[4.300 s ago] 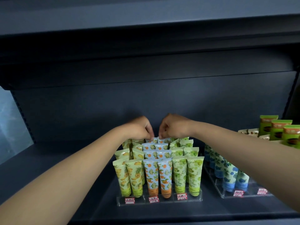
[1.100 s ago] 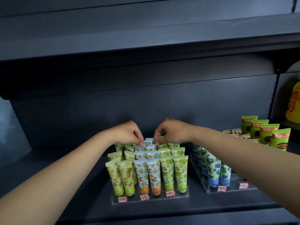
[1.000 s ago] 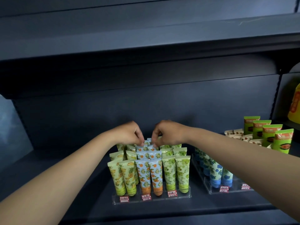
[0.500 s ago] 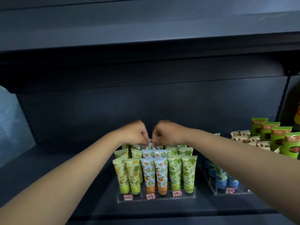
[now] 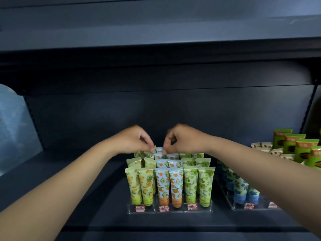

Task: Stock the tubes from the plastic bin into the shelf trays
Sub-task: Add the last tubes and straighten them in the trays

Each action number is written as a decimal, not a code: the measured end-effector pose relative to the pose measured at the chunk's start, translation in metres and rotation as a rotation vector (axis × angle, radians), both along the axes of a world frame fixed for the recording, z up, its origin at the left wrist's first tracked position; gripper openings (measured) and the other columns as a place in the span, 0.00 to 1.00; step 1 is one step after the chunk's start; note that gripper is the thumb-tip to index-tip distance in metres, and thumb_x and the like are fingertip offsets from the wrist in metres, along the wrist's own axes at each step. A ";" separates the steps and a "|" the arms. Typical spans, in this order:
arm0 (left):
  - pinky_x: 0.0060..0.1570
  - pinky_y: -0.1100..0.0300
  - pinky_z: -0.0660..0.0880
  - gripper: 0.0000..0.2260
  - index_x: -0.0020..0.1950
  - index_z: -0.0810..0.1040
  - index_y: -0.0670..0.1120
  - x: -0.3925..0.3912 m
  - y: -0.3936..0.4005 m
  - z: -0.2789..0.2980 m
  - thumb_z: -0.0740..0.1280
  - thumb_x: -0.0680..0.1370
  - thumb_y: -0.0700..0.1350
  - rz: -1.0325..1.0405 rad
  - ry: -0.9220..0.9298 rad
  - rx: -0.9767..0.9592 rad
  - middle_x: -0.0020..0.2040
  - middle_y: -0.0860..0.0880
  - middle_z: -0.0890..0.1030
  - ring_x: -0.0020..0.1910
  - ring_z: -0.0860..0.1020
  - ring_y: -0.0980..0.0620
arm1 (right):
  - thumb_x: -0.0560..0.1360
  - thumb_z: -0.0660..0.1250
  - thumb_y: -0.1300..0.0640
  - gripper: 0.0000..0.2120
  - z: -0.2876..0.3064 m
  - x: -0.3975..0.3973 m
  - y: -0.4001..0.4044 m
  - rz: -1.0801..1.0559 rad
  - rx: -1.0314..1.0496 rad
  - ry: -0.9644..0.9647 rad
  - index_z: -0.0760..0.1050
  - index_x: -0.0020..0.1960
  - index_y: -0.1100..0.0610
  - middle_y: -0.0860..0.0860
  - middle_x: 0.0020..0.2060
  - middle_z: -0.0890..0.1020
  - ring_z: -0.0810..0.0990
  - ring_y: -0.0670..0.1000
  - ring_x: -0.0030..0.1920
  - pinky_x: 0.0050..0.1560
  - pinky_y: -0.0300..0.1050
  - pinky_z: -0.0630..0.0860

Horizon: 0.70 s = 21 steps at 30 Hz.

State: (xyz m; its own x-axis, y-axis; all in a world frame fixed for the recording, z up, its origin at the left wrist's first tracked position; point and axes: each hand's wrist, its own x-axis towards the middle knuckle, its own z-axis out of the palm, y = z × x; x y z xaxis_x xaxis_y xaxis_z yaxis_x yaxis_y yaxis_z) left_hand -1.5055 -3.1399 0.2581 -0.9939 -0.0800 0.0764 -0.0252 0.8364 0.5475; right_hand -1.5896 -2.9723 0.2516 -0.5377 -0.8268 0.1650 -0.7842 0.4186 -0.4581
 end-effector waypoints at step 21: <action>0.30 0.76 0.67 0.06 0.36 0.82 0.53 0.059 -0.024 -0.030 0.74 0.70 0.42 0.079 0.041 0.022 0.28 0.59 0.79 0.28 0.74 0.68 | 0.73 0.70 0.56 0.06 -0.012 0.052 -0.034 0.125 0.090 0.182 0.82 0.42 0.58 0.48 0.45 0.81 0.77 0.47 0.51 0.54 0.42 0.73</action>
